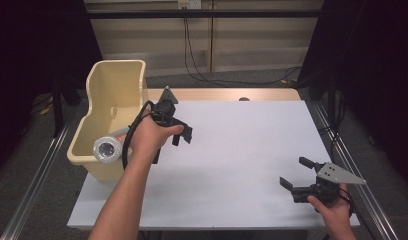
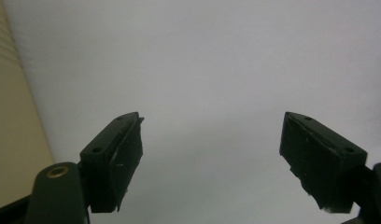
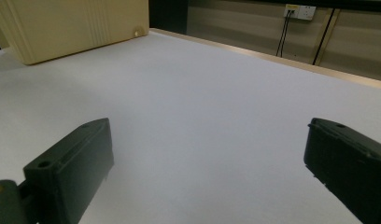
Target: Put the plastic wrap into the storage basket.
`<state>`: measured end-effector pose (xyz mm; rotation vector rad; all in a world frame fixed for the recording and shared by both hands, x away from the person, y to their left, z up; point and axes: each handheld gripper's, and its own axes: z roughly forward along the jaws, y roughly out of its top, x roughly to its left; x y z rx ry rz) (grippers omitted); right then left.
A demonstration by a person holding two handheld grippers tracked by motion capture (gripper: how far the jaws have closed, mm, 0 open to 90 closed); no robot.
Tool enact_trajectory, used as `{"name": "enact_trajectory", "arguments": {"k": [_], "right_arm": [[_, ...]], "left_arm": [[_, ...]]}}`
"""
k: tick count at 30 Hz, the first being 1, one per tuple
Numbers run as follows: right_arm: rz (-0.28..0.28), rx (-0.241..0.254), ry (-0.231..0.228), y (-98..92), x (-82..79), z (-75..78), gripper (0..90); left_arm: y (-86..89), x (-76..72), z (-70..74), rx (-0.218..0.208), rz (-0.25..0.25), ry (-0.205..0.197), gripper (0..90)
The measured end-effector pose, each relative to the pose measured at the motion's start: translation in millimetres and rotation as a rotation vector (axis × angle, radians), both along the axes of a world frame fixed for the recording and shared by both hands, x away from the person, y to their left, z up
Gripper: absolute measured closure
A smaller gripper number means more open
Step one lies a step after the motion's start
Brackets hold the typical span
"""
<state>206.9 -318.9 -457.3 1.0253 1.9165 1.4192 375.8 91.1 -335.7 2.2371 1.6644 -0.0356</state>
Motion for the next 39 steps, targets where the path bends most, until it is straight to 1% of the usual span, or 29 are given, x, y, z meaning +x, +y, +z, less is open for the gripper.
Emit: {"name": "enact_trajectory", "arguments": {"k": [1, 2, 7, 8, 9, 11, 12, 13, 14, 17, 18, 19, 20, 21, 22, 23, 25, 26, 28, 29, 30, 31, 32, 34, 35, 36, 37, 38, 39], "right_arm": [[0.000, 0.000, 0.000, 0.0, 0.0, 0.0, 0.8], [0.000, 0.001, 0.000, -0.2, 0.0, 0.1, 0.8], [0.001, -0.001, 0.000, 0.1, 0.3, -0.2, 0.8], [0.001, -0.001, -0.001, 0.3, 0.3, -0.3, 0.8], [0.001, -0.003, -0.001, 0.4, 0.2, -0.2, 0.8], [0.002, -0.003, 0.000, 0.5, 0.1, -0.2, 0.8], [0.000, -0.004, -0.001, 0.4, 0.1, -0.2, 0.8], [0.002, -0.001, -0.002, 0.3, 0.2, -0.3, 0.8], [0.002, -0.001, -0.001, 0.2, 0.2, -0.2, 0.8], [0.002, -0.002, -0.001, 0.0, 0.0, -0.1, 0.8], [0.000, -0.002, -0.001, 0.0, 0.0, -0.1, 0.8], [0.002, -0.001, -0.001, 0.0, 0.0, -0.1, 0.8], [0.001, -0.002, 0.000, 0.0, 0.0, -0.1, 0.8], [0.002, -0.002, -0.001, 0.0, 0.0, -0.2, 0.8], [0.001, -0.002, -0.002, 0.1, 0.2, -0.3, 0.8], [0.001, -0.002, -0.001, 0.2, 0.2, -0.4, 0.8], [0.001, -0.004, -0.001, 0.4, 0.0, -0.2, 0.8], [0.001, -0.004, -0.001, 0.4, 0.0, -0.2, 0.8], [0.002, -0.005, -0.001, 0.4, -0.1, -0.2, 0.8], [0.001, -0.003, -0.001, 0.4, 0.1, -0.4, 0.8], [0.001, -0.003, -0.001, 0.4, 0.1, -0.4, 0.8], [0.001, -0.005, -0.001, 0.4, -0.1, -0.4, 0.8], [0.002, -0.004, 0.000, 0.6, -0.2, -0.4, 0.8], [0.004, -0.004, -0.001, 0.7, -0.1, -0.5, 0.8], [0.004, -0.003, -0.001, 0.7, -0.1, -0.4, 0.8], [0.004, -0.004, -0.001, 0.7, 0.0, -0.5, 0.8], [0.004, -0.005, -0.001, 0.8, 0.2, -0.6, 0.8], [0.004, -0.005, -0.001, 0.8, 0.2, -0.6, 0.8], [0.006, -0.008, -0.001, 1.2, 0.3, -0.7, 0.8]], "left_arm": [[0.0, 0.0, 0.0, 0.000, 0.000, 0.000, 20.4], [-1.4, -0.6, -9.3, -0.001, -0.004, 0.017, 20.1], [-4.8, -2.9, -26.7, -0.007, -0.011, 0.021, 19.2], [-4.8, -2.9, -26.7, -0.007, -0.011, 0.021, 18.9], [-5.5, -4.3, -33.9, -0.010, -0.018, 0.034, 19.0], [-5.9, -6.1, -42.3, -0.015, -0.024, 0.041, 18.9], [-5.9, -6.1, -42.3, -0.015, -0.024, 0.041, 18.8], [-5.9, -7.8, -50.2, -0.030, -0.025, 0.041, 18.7], [-5.9, -9.0, -54.3, -0.031, -0.029, 0.037, 18.6], [-5.8, -12.7, -65.8, -0.036, -0.047, -0.006, 17.2], [-5.9, -14.1, -68.6, -0.040, -0.057, -0.031, 17.2], [-5.6, -16.0, -71.6, -0.052, -0.054, -0.060, 17.1], [-4.9, -17.6, -73.9, -0.058, -0.053, -0.075, 17.1], [-4.5, -19.2, -76.0, -0.060, -0.064, -0.105, 17.1], [-4.5, -19.2, -76.0, -0.060, -0.064, -0.105, 17.0], [-3.7, -23.5, -79.9, -0.072, -0.065, -0.176, 16.5], [-2.6, -29.0, -84.0, -0.087, -0.055, -0.237, 15.6], [-2.6, -29.0, -84.0, -0.087, -0.055, -0.237, 15.5], [-1.8, -35.7, -88.9, -0.084, -0.048, -0.294, 15.7], [-0.7, -42.2, -93.3, -0.079, -0.058, -0.376, 14.2], [-0.7, -42.2, -93.3, -0.079, -0.058, -0.376, 12.5], [0.5, -48.8, -96.6, -0.068, -0.057, -0.469, 10.9], [0.5, -48.8, -96.6, -0.068, -0.057, -0.469, 10.2], [2.4, -55.5, -99.4, -0.072, -0.067, -0.563, 9.2], [3.4, -63.1, -103.2, -0.075, -0.071, -0.658, 7.1], [3.7, -66.6, -105.3, -0.079, -0.073, -0.700, 6.1], [4.3, -70.1, -107.4, -0.073, -0.077, -0.740, 5.0], [4.3, -70.1, -107.4, -0.073, -0.077, -0.740, 4.8], [5.0, -76.6, -111.5, -0.070, -0.081, -0.816, 4.4]]}}
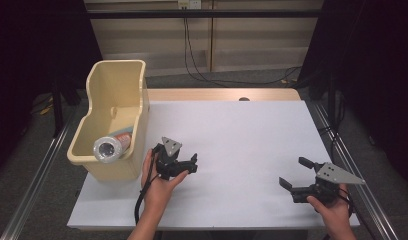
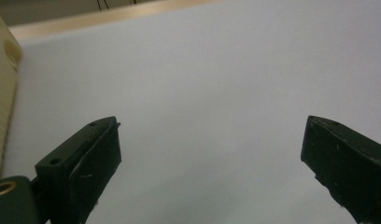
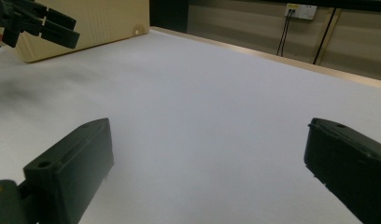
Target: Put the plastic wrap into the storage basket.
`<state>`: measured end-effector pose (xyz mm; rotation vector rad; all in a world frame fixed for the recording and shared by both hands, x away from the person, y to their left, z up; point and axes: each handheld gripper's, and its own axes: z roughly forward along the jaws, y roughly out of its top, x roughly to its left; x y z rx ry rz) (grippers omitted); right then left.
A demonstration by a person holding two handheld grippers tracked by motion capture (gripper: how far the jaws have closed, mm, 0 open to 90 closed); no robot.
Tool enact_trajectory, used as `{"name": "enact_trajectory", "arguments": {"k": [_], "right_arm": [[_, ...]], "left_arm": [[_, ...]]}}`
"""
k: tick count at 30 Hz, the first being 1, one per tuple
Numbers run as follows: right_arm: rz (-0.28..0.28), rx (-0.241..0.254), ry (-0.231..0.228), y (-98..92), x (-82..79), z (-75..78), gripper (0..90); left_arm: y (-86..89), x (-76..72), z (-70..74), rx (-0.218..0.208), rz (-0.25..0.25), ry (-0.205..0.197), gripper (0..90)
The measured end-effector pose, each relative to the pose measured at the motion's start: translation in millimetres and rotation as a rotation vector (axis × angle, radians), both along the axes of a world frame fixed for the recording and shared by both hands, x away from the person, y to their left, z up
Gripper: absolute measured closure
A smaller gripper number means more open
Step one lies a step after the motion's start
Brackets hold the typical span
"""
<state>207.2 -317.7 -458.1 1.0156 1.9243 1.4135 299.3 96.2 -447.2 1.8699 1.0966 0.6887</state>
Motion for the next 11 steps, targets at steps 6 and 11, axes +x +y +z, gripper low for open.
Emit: {"name": "enact_trajectory", "arguments": {"k": [6, 11], "right_arm": [[0.003, -0.006, 0.001, 1.0, -0.1, -0.6, 0.8], [0.005, -0.005, 0.001, 1.5, -0.2, -0.6, 0.8]], "left_arm": [[4.2, -15.1, -8.2, -0.028, 0.013, -0.180, 3.5], [5.5, -15.1, -8.9, -0.049, 0.012, -0.191, 3.1]]}}
